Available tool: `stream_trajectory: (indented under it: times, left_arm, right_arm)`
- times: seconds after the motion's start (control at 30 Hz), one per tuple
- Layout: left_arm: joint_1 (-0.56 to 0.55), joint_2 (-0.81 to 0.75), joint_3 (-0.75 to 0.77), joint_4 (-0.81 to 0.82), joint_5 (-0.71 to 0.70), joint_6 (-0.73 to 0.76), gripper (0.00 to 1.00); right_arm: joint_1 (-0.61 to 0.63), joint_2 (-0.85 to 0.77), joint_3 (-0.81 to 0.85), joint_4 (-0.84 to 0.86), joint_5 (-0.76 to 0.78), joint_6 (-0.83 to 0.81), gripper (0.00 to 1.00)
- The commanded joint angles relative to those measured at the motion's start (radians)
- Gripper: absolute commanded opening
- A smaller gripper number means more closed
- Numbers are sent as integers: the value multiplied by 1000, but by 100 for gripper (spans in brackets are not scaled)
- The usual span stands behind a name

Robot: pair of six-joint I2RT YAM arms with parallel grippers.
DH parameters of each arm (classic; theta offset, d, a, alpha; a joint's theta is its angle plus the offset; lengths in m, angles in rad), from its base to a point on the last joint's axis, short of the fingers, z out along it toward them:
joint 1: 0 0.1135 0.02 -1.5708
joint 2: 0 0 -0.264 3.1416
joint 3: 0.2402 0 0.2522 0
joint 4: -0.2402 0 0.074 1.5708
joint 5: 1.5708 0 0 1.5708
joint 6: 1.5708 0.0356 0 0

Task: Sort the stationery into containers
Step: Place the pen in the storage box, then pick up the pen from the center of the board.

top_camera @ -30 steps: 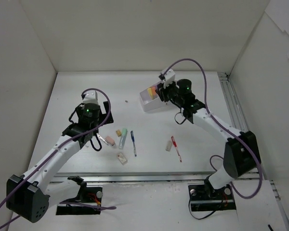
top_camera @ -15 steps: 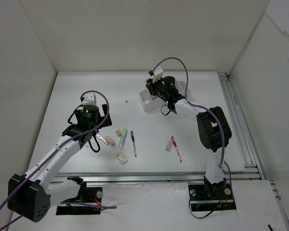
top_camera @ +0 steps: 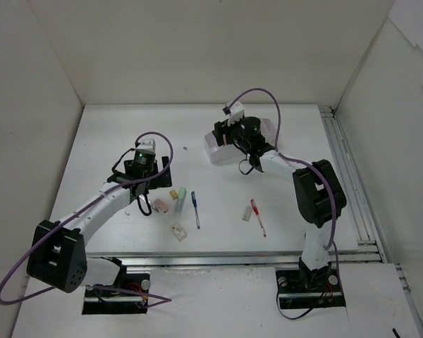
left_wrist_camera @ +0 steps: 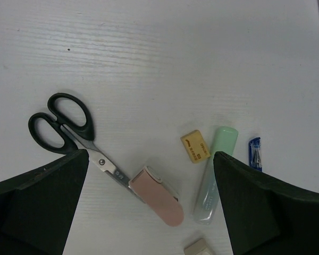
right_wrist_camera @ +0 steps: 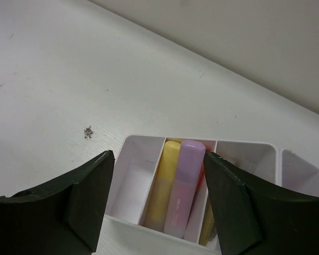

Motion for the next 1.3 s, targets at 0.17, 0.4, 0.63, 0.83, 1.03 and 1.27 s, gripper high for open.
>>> stream_trajectory:
  times: [0.17,0.4,0.63,0.83,1.03,1.27]
  left_arm:
    - [-53,73,136,11,101,51,99]
    - [-154,181,173,-35,115,57,100]
    - [-224,262,176,-54,95,27,85]
    - [-235,305,154,-51,72,-9,60]
    - [-246,368,166,-58,21,-29,45]
    - [-264,422,219,-100,-44,-39,28]
  right_arm:
    - [2,-366,-136,115,-33,55,91]
    - [5,-612,-400,101,153,156,98]
    - [4,-845,-601,-5,306,192,98]
    - [2,-909,-615,-127,364,187,98]
    - [4,-931,-612,-198,400,186,98]
    - [1,-974,-612,-232,455,169,98]
